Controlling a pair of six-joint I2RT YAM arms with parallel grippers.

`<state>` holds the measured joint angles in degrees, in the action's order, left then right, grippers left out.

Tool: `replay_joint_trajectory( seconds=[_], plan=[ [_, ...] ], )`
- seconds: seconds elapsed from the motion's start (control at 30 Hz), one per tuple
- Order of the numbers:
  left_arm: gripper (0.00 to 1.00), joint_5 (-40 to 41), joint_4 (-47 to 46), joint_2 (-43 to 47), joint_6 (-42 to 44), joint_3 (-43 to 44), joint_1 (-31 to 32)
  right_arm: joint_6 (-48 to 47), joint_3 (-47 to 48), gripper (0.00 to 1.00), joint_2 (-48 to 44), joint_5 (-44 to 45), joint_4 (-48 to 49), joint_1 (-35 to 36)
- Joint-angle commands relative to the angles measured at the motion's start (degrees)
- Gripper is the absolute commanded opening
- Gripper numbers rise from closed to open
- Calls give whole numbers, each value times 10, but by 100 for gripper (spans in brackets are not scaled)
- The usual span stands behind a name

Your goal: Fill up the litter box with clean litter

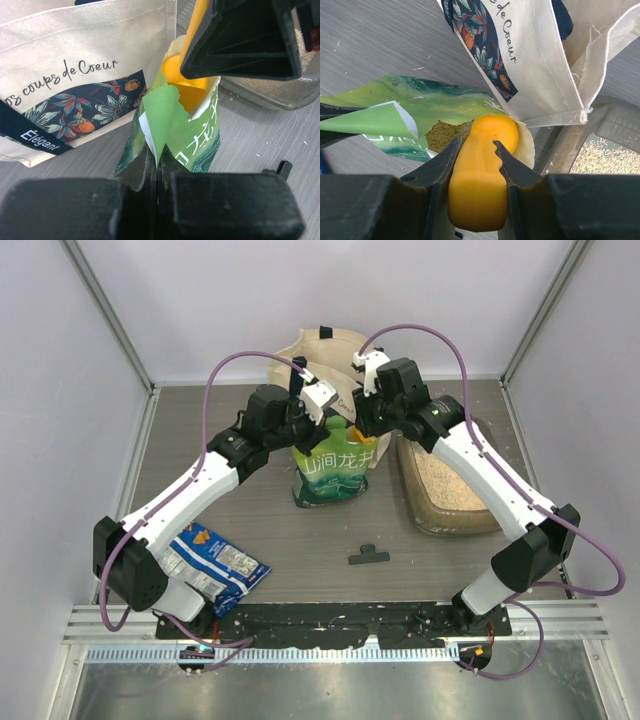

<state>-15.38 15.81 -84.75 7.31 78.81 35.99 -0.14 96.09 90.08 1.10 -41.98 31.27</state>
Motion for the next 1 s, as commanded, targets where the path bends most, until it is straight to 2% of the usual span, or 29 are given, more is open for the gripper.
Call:
replay_joint_trajectory(
  seconds=[0.0,0.13,0.37,0.43,0.53,0.67,0.8,0.97],
  plan=[
    [0,-14,-130,47,-50,50,-2,15,-32,1,13,90,19,3],
    [0,-8,-146,47,-70,47,-2,43,-92,1,15,92,19,2],
    [0,-6,-155,48,-92,35,-1,63,-148,1,38,33,37,3],
    [0,-2,-169,44,-92,39,-1,69,-158,1,45,-49,46,1],
    [0,3,-171,37,-90,49,-1,49,-153,1,57,-125,53,-7],
    [0,5,-172,28,-86,58,-1,65,-151,1,76,-188,60,-54],
    [0,4,-171,17,-85,71,-1,105,-156,1,89,-267,86,-110],
    [0,3,-170,6,-81,80,-1,237,-155,1,114,-416,171,-159]
  ],
)
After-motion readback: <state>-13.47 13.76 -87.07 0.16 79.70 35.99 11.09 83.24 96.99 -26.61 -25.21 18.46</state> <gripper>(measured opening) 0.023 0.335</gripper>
